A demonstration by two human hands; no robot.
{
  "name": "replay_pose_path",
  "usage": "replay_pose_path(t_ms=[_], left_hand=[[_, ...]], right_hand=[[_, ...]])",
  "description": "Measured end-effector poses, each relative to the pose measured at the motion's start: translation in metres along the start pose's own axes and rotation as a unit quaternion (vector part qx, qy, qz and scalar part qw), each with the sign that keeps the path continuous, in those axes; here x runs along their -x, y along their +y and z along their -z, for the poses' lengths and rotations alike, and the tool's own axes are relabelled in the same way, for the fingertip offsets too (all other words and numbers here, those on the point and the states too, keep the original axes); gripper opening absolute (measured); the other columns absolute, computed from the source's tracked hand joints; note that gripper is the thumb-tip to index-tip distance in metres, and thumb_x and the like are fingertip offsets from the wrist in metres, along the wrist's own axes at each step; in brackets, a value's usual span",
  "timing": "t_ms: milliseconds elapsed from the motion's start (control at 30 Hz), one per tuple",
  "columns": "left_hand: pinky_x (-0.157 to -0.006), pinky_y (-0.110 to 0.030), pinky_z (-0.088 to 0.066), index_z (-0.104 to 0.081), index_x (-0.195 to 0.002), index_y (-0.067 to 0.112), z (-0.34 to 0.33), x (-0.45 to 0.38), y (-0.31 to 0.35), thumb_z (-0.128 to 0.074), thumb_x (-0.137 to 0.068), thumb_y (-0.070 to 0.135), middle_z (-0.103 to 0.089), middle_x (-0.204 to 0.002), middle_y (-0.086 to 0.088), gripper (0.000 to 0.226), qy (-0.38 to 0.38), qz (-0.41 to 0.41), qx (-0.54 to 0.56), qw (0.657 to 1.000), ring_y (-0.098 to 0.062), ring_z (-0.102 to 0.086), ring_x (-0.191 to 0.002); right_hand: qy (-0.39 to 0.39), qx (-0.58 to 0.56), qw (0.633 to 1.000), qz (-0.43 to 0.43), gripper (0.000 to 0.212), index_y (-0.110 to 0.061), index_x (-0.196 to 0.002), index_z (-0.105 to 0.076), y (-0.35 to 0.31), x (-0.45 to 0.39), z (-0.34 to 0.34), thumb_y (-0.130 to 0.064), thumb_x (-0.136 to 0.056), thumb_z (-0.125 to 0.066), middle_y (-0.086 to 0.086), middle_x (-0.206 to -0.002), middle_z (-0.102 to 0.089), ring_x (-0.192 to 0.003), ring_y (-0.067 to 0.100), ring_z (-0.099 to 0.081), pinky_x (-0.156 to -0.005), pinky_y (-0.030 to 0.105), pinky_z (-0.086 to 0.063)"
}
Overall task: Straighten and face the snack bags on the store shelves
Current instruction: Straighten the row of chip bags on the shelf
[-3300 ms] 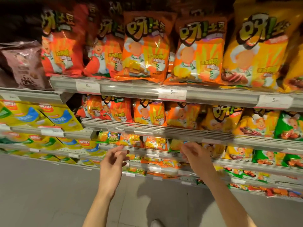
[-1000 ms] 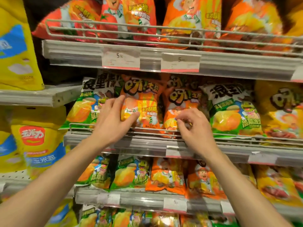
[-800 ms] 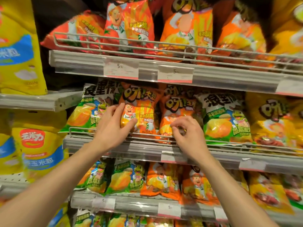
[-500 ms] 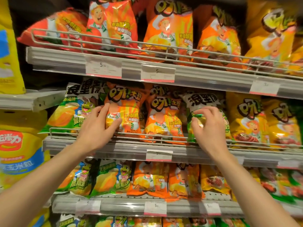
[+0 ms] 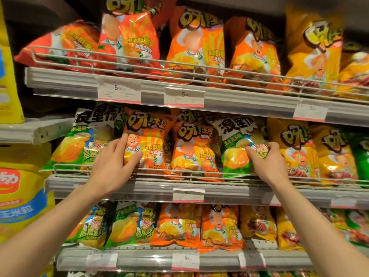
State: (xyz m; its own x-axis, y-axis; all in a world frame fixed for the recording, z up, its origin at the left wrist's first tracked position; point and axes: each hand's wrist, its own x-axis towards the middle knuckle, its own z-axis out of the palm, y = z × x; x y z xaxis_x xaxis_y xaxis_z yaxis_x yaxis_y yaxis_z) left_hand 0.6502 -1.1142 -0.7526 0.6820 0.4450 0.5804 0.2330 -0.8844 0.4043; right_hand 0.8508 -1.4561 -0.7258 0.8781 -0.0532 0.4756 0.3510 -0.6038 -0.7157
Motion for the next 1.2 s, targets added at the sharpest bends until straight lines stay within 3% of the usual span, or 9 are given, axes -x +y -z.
replay_pose_path(t_ms=[200, 433, 567, 667, 767, 867, 967, 1100, 1200], left_hand=[[-0.115, -0.052, -0.035, -0.020, -0.162, 0.015, 0.000, 0.000, -0.001, -0.033, -0.097, 0.065, -0.042, -0.157, -0.012, 0.084, -0.008, -0.001, 0.001, 1.000, -0.030, -0.038, -0.143], [-0.115, -0.051, -0.035, -0.022, -0.162, 0.016, 0.001, 0.001, -0.001, -0.037, -0.095, 0.067, -0.041, -0.156, -0.013, 0.086, -0.003, 0.005, 0.013, 1.000, -0.031, -0.037, -0.143], [-0.112, -0.052, -0.036, -0.042, -0.153, 0.015, 0.003, 0.008, 0.006, -0.062, -0.096, 0.048, -0.047, -0.149, -0.013, 0.068, 0.092, -0.005, 0.005, 0.996, -0.033, -0.040, -0.138], [-0.095, -0.037, -0.041, -0.056, -0.133, 0.015, 0.004, 0.019, 0.025, -0.071, -0.092, 0.029, -0.057, -0.126, -0.008, 0.046, 0.146, -0.067, 0.057, 0.985, -0.026, -0.052, -0.118], [-0.075, -0.023, -0.049, -0.060, -0.122, 0.029, 0.001, 0.034, 0.055, -0.063, -0.097, 0.043, -0.067, -0.106, 0.013, 0.029, 0.022, -0.056, 0.195, 0.979, 0.001, -0.064, -0.093], [-0.079, -0.021, -0.051, -0.056, -0.136, 0.039, -0.008, 0.041, 0.082, -0.051, -0.099, 0.057, -0.067, -0.119, 0.021, 0.042, -0.163, -0.005, 0.344, 0.925, 0.009, -0.067, -0.097], [-0.085, -0.017, -0.043, -0.049, -0.146, 0.036, -0.013, 0.039, 0.098, -0.047, -0.099, 0.060, -0.057, -0.129, 0.025, 0.053, -0.184, 0.025, 0.395, 0.900, 0.011, -0.062, -0.102], [-0.093, -0.022, -0.054, -0.051, -0.141, 0.030, -0.015, 0.041, 0.094, -0.065, -0.081, 0.072, -0.064, -0.133, 0.012, 0.075, -0.190, 0.041, 0.434, 0.880, 0.000, -0.067, -0.110], [-0.092, -0.025, -0.057, -0.047, -0.138, 0.036, -0.011, 0.048, 0.082, -0.073, -0.067, 0.079, -0.061, -0.129, 0.018, 0.087, -0.184, 0.063, 0.439, 0.877, 0.000, -0.068, -0.108]], right_hand=[[0.025, -0.067, 0.997, -0.007, 0.069, -0.013, -0.137, -0.050, -0.019, -0.012, 0.017, -0.062, -0.090, -0.065, 0.010, -0.121, -0.066, -0.106, 0.031, -0.064, -0.089, 0.053, -0.056], [0.008, -0.070, 0.998, -0.004, 0.055, -0.016, -0.110, -0.065, -0.019, 0.018, 0.024, -0.067, -0.088, -0.064, 0.005, -0.098, -0.072, -0.091, 0.028, -0.070, -0.081, 0.054, -0.059], [0.026, -0.075, 0.997, 0.019, 0.052, -0.021, -0.107, -0.062, -0.024, 0.046, 0.025, -0.069, -0.087, -0.063, -0.003, -0.096, -0.068, -0.089, 0.021, -0.066, -0.078, 0.044, -0.055], [0.017, -0.103, 0.994, 0.028, 0.050, -0.024, -0.107, -0.060, -0.029, 0.066, 0.023, -0.069, -0.086, -0.064, -0.011, -0.092, -0.066, -0.085, 0.014, -0.066, -0.068, 0.039, -0.053], [-0.002, -0.123, 0.992, 0.033, 0.056, -0.027, -0.113, -0.053, -0.034, 0.084, 0.015, -0.071, -0.082, -0.067, -0.013, -0.098, -0.064, -0.088, 0.008, -0.063, -0.066, 0.034, -0.050], [-0.070, -0.180, 0.981, 0.015, 0.066, -0.030, -0.120, -0.052, -0.038, 0.096, 0.006, -0.076, -0.075, -0.070, -0.011, -0.110, -0.066, -0.095, 0.009, -0.068, -0.076, 0.035, -0.057], [-0.167, -0.258, 0.952, 0.004, 0.073, -0.031, -0.123, -0.057, -0.040, 0.107, 0.001, -0.078, -0.069, -0.070, -0.015, -0.109, -0.070, -0.093, -0.003, -0.070, -0.072, 0.018, -0.056], [-0.241, -0.330, 0.912, -0.031, 0.067, -0.024, -0.118, -0.064, -0.040, 0.113, -0.003, -0.076, -0.075, -0.062, -0.003, -0.106, -0.079, -0.097, 0.011, -0.076, -0.077, 0.032, -0.057], [-0.261, -0.381, 0.887, -0.020, 0.054, -0.018, -0.121, -0.062, -0.048, 0.122, -0.012, -0.058, -0.085, -0.067, -0.002, -0.100, -0.080, -0.090, 0.010, -0.077, -0.063, 0.020, -0.056]])
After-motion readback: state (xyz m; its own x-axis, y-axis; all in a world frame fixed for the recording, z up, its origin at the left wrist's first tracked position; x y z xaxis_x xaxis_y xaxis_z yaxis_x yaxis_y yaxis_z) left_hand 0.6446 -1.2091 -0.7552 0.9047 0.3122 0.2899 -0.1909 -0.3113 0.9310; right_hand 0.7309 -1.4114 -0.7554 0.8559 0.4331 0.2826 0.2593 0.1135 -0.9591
